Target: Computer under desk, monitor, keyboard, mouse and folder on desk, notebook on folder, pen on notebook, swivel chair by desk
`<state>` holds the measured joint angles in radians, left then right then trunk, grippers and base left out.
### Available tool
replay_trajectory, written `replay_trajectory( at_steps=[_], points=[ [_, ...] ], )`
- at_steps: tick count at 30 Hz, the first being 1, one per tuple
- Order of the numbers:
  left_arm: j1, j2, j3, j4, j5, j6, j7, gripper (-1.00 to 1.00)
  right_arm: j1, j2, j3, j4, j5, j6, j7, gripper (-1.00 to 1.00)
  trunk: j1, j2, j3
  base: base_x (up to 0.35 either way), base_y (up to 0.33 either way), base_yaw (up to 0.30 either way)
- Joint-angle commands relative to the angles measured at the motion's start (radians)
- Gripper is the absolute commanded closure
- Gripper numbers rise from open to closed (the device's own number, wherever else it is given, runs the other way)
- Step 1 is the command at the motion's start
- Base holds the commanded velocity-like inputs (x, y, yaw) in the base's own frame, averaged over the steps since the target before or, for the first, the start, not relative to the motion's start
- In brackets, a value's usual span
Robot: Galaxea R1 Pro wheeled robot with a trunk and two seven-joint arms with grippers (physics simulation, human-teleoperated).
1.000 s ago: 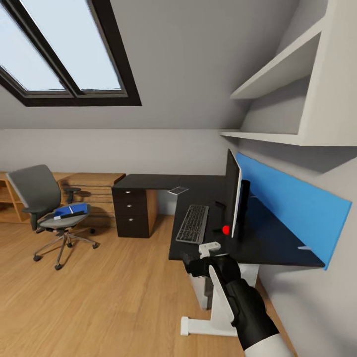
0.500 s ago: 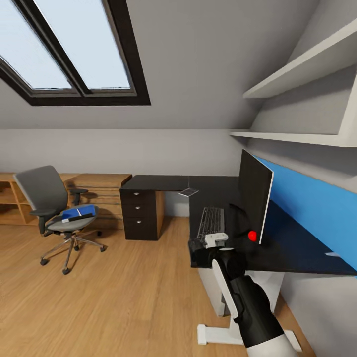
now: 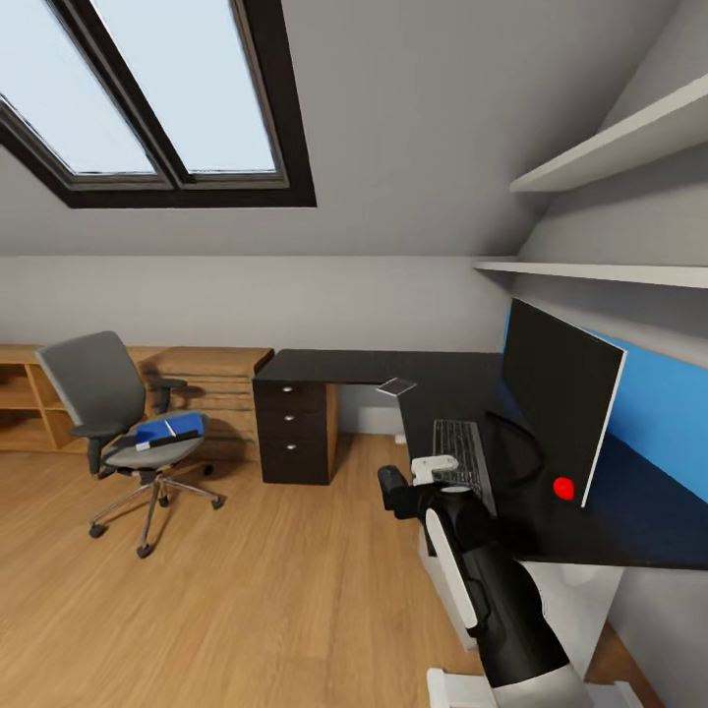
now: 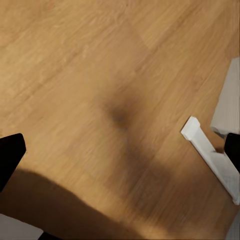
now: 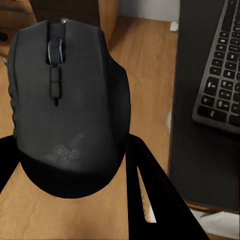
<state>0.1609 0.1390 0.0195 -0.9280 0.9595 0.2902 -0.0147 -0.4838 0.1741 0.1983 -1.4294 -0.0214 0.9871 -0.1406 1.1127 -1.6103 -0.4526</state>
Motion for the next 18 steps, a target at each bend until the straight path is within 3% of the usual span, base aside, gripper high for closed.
replay_trajectory(
  at_steps=[1,10,15,18],
  points=[
    [0.0,0.0,0.002,-0.001,0.007,0.006,-0.002,-1.0,-0.001,0.0,-0.007,-0.001,-0.006,0.005,-0.008,1.0,0.0,-0.001,-0.001,0.194,0.306,0.0],
    [-0.001,0.0,0.002,-0.004,0.007,0.008,-0.002,-1.0,-0.002,0.0,-0.086,-0.045,-0.007,0.008,-0.009,1.0,0.0,-0.001,-0.001,0.196,0.305,0.0],
    [-0.005,-0.01,-0.004,-0.004,0.005,0.017,-0.001,-1.0,0.001,0.0,-0.093,-0.089,-0.006,0.011,-0.01,1.0,0.0,-0.001,-0.001,0.214,0.274,0.0],
    [-0.007,-0.018,-0.026,-0.004,0.004,0.019,0.001,-1.0,0.003,0.0,-0.093,-0.096,-0.006,0.011,-0.01,1.0,0.0,-0.001,-0.001,0.251,0.214,0.0]
  ],
)
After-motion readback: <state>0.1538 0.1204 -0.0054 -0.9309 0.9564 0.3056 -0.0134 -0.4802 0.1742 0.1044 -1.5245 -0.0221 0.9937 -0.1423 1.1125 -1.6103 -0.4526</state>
